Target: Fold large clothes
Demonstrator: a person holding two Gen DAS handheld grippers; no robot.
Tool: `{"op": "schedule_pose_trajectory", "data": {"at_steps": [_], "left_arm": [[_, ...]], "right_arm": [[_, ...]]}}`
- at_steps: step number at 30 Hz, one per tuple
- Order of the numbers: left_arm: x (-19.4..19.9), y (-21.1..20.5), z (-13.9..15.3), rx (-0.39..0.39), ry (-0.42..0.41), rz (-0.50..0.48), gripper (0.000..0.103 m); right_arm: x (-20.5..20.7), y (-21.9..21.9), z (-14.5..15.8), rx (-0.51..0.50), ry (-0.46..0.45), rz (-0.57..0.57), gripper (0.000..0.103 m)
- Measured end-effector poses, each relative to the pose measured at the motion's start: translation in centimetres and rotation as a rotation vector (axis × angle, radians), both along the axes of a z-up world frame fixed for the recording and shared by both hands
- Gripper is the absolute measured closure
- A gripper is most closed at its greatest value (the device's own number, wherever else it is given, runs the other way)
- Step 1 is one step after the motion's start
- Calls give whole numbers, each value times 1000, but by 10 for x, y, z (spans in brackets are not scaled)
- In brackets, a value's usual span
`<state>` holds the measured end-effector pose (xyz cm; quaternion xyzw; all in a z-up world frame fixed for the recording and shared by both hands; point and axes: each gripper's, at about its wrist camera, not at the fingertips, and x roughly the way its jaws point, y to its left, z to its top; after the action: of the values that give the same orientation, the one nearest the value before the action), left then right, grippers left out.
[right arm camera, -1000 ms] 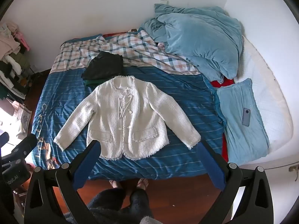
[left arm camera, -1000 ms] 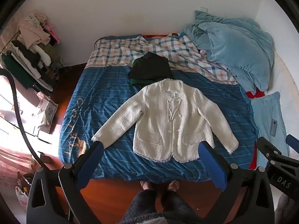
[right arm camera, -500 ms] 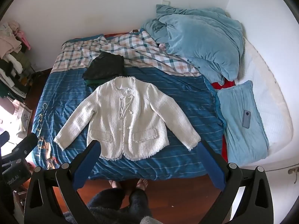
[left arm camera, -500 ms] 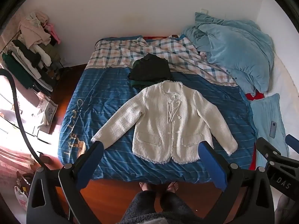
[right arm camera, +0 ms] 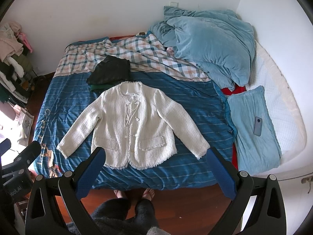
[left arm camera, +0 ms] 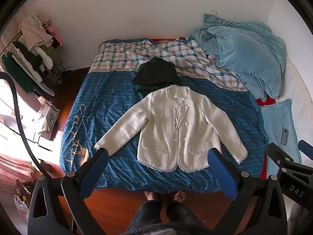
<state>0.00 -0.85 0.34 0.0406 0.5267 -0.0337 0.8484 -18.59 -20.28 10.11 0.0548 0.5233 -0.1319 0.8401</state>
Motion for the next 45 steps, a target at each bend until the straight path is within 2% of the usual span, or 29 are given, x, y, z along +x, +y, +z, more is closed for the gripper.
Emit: {"op": "schedule_pose_trajectory", "data": {"at_steps": [45], "left_arm": [[1, -4, 5, -9, -5, -2, 0]], "right_arm": [[2, 13, 12, -8, -5, 8, 0]]}}
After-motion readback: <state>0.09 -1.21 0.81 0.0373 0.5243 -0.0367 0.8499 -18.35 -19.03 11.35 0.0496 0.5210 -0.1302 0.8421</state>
